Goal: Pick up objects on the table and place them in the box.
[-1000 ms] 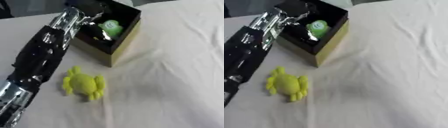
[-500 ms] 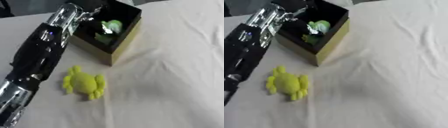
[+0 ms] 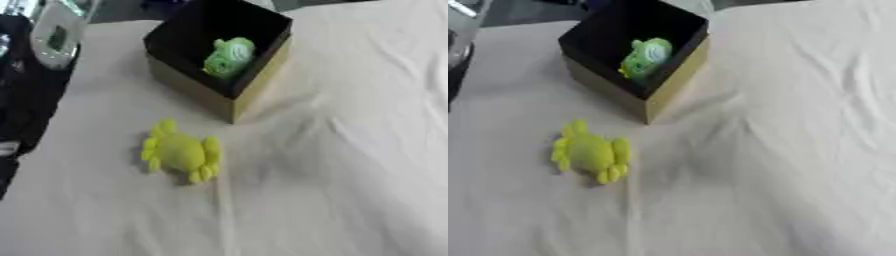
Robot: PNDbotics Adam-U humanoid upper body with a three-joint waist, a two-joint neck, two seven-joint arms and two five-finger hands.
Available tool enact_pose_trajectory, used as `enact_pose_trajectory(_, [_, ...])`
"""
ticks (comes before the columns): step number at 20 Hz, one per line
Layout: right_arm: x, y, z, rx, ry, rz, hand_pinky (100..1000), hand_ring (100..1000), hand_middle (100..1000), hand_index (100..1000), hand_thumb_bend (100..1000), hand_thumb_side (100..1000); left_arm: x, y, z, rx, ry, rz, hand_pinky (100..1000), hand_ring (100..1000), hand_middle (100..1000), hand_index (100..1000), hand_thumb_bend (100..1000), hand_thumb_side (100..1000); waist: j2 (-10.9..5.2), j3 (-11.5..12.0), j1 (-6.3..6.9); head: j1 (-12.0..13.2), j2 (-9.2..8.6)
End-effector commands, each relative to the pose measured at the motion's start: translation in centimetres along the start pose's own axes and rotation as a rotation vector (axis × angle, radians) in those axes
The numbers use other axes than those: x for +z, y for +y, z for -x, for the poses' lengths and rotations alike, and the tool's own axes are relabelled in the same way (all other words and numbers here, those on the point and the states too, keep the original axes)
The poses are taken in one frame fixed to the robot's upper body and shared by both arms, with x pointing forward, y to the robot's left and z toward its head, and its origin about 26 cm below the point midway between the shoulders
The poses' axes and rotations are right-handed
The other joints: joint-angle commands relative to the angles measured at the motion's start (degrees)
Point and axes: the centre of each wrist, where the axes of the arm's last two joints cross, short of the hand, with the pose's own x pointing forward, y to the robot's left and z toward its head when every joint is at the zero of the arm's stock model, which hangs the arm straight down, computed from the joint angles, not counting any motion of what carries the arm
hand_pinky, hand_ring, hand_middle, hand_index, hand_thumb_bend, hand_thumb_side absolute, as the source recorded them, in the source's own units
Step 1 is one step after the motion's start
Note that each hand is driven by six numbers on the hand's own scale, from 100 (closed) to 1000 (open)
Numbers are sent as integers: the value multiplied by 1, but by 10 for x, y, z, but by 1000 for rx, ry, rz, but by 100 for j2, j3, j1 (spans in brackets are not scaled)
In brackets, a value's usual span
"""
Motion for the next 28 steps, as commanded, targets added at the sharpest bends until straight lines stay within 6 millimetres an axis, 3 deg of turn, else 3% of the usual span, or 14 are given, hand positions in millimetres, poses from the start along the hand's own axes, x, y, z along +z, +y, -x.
enact_pose_trajectory(1, [-6,-8,-2,25,-31,5,844,713,683,808,100,1000,30,38,-4,25,-10,-152,793,865,858,899,302,963,-174,56,-59,-45,106])
enact_pose_trajectory(7, [-6,-9,-2,27,-29,9,844,713,684,808,100,1000,79,38,-5,99,-7,-239,791,869,861,900,254,980,-206,207,-146,-58,112])
enact_pose_trajectory(15, [-5,-9,-1,30,-25,23,844,713,685,809,100,1000,114,0,14,226,27,-314,763,857,839,888,256,1000,-213,319,-252,-152,85])
enact_pose_trajectory(21, [-6,-9,-2,23,-24,35,844,714,686,809,100,1000,135,-34,14,447,88,-465,743,846,820,868,290,1000,-222,362,-300,-227,104])
enact_pose_trajectory(28, [-6,-8,-2,19,-24,45,844,714,686,809,100,1000,154,-61,10,651,173,-632,721,828,799,852,292,1000,-217,386,-313,-279,118])
